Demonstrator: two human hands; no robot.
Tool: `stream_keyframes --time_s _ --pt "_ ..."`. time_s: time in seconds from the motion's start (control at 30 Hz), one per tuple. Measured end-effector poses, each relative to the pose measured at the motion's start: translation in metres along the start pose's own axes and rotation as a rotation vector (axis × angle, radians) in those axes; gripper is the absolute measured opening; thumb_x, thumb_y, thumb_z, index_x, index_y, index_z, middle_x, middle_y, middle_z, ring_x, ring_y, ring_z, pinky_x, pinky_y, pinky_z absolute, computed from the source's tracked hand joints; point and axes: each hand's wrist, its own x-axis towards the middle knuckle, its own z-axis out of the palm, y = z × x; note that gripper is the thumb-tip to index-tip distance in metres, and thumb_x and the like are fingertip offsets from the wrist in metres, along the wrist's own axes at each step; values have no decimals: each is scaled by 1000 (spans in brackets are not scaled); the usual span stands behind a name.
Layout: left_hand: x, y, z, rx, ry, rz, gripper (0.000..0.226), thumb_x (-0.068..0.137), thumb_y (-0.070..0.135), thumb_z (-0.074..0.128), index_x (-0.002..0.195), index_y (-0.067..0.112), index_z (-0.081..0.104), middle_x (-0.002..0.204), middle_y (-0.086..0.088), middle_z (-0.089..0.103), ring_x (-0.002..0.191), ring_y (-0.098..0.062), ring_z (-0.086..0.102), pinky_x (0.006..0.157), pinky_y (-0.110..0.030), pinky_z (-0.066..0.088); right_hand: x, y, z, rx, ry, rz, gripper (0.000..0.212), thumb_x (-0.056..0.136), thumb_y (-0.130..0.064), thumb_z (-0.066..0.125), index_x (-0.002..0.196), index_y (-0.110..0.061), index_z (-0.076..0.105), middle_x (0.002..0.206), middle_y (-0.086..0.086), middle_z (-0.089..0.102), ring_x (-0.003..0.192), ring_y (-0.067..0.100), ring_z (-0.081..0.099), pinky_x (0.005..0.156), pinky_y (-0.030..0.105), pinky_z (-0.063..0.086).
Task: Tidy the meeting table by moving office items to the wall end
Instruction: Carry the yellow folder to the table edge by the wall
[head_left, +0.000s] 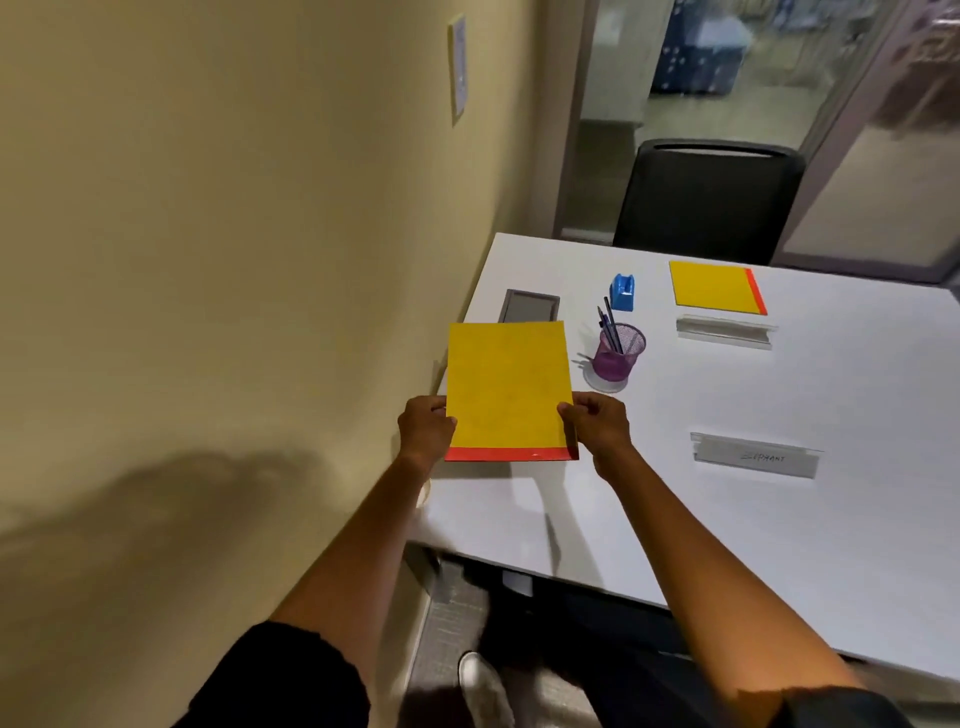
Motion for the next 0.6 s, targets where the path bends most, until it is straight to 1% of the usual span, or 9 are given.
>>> stream_keyframes --time_s 0.1,0.17,0.27,0.37,0.4,0.47,0.5,0.53,0.6 --pt "26 -6 12 38 0 3 29 78 -10 57 60 11 48 60 -7 41 64 -22 39 58 -25 28 23 11 8 12 3 43 8 83 -13 72 83 -20 74 93 11 74 96 33 69 93 52 53" --pt "43 -11 17 91 -14 -10 26 78 -11 56 63 10 54 63 -9 48 62 -20 44 60 -24 32 37 21 15 9 0 71 13 82 -13 74 95 -12 74 97 12 74 97 31 68 94 52 53" --pt "71 -14 25 144 -26 -57 18 75 -15 54 72 -3 67 64 -12 52 64 -20 45 60 -26 32 61 33 26 12 4 118 23 82 -11 75 104 -6 73 101 14 73 99 32 68 94 52 53" --pt "99 -20 32 240 -43 -43 15 75 -14 57 68 -3 65 58 -16 47 65 -20 45 51 -22 27 82 42 37 -10 9 138 22 83 -10 74 104 -6 73 96 13 73 91 32 70 89 51 56" --pt "107 -21 34 268 -49 -44 11 76 -13 59 70 -6 65 58 -16 44 66 -19 45 49 -21 27 90 44 41 -20 8 140 21 83 -10 74 103 -5 74 92 11 73 89 32 70 88 52 57" --pt "124 -26 37 315 -71 -51 4 76 -10 63 76 -8 67 62 -10 48 69 -21 48 56 -22 32 104 50 48 -46 6 137 21 83 -10 74 104 -5 74 89 9 71 90 33 70 88 51 56" --pt "132 -29 39 346 -86 -61 4 77 -8 65 78 -6 68 67 -10 52 72 -22 51 60 -25 35 110 53 51 -55 5 137 23 83 -10 74 105 -4 73 91 9 71 93 33 69 89 51 56" --pt "138 -31 40 381 -101 -74 6 78 -6 66 75 0 68 70 -10 54 73 -22 53 63 -28 37 116 55 55 -64 4 143 25 84 -11 74 107 -2 72 97 11 72 97 34 69 91 50 55" --pt "150 -39 46 430 -101 -88 25 78 -5 66 60 7 54 64 -9 51 72 -23 54 62 -29 37 127 60 64 -105 15 157 30 84 -12 74 111 -1 70 109 16 71 104 33 66 96 49 52"
